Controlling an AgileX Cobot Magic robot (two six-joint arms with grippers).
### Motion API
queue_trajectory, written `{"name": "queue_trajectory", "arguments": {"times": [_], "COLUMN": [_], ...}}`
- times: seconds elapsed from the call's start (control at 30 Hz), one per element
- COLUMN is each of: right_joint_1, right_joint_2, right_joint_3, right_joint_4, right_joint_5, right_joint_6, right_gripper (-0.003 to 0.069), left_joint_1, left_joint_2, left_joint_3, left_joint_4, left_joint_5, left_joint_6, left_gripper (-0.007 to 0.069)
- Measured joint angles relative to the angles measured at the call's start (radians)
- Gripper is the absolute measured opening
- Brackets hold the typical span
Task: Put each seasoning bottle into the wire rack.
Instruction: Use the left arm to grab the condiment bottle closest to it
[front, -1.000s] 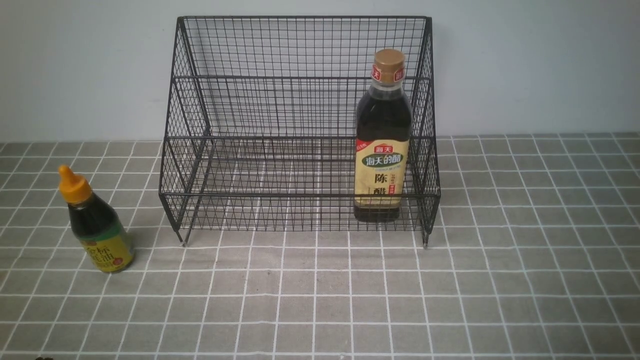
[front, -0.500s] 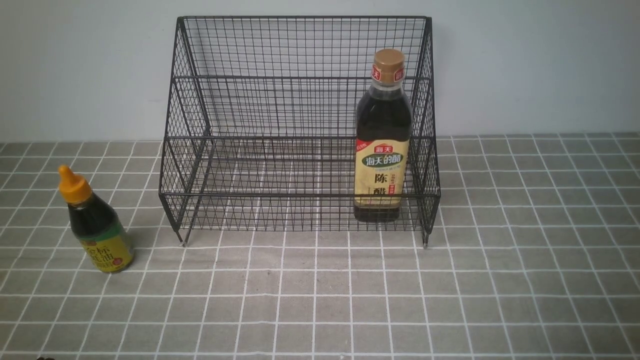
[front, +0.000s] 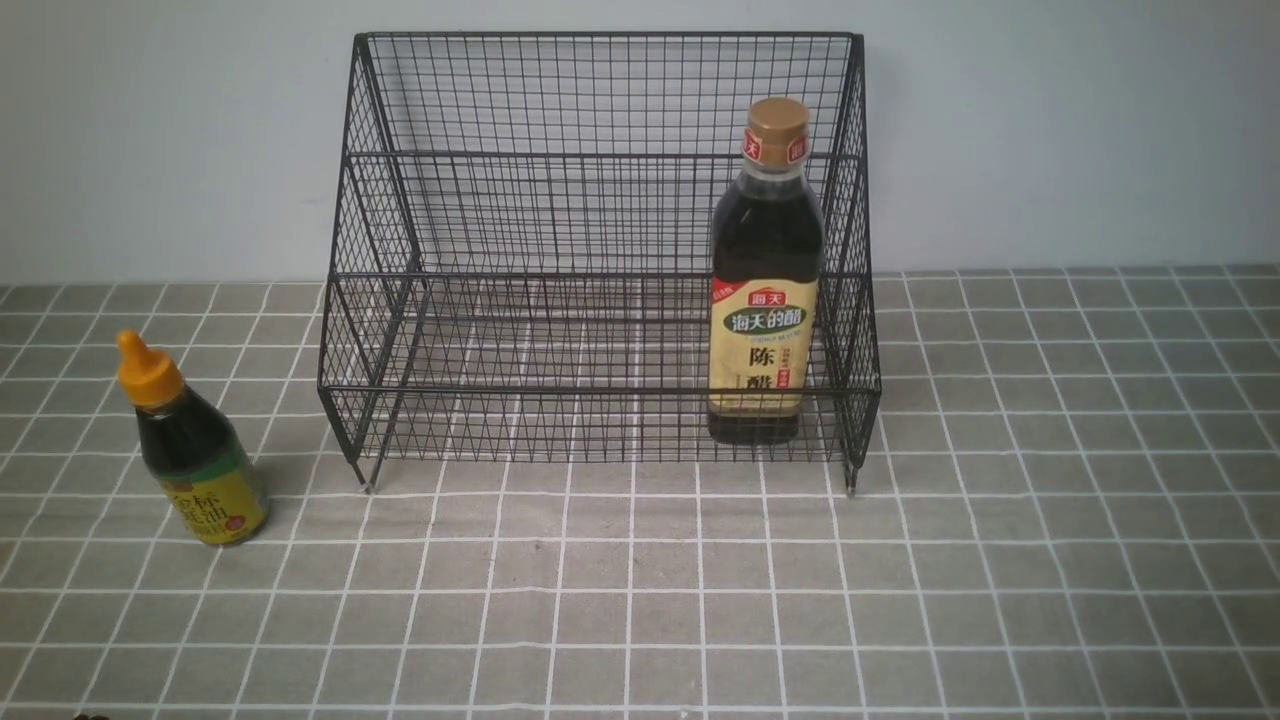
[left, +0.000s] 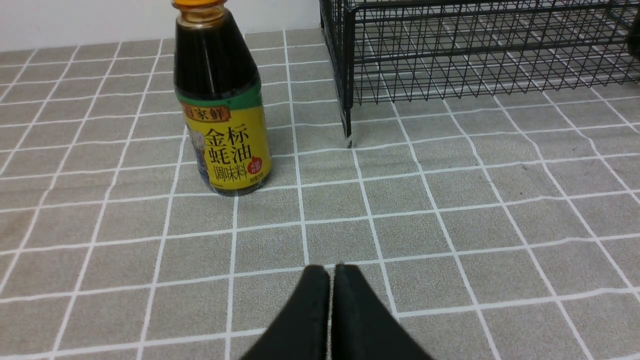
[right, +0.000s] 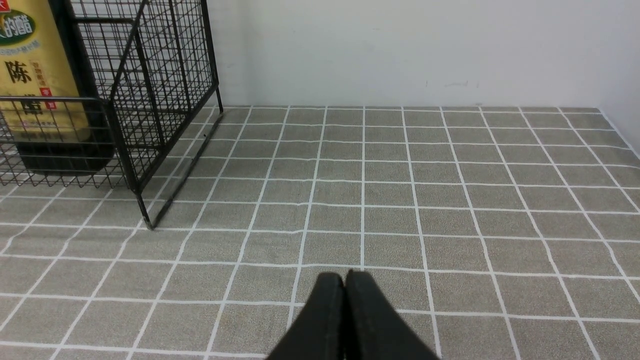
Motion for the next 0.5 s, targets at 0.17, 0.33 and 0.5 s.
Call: {"name": "queue_trajectory", "arguments": {"times": [0.17,0.33,0.5], "right_joint_1": [0.000,0.019,0.022], "right_joint_2": [0.000,0.000,0.000], "right_joint_3": [0.000,0.000,0.000], "right_joint_4": [0.000,0.000,0.000], "right_joint_5": [0.000,0.000,0.000], "right_joint_6": [0.000,0.000,0.000], "right_gripper": [-0.0013,-0.0013,-0.0013], "left_joint_1": [0.024,0.113,0.150], "left_joint_2": [0.000,0.000,0.000], "left_joint_3": [0.000,0.000,0.000], "left_joint_4": [0.000,0.000,0.000], "left_joint_5": [0.000,0.000,0.000], "left_joint_6": [0.000,0.000,0.000], "left_gripper": [-0.0007,-0.0007,-0.0007]}}
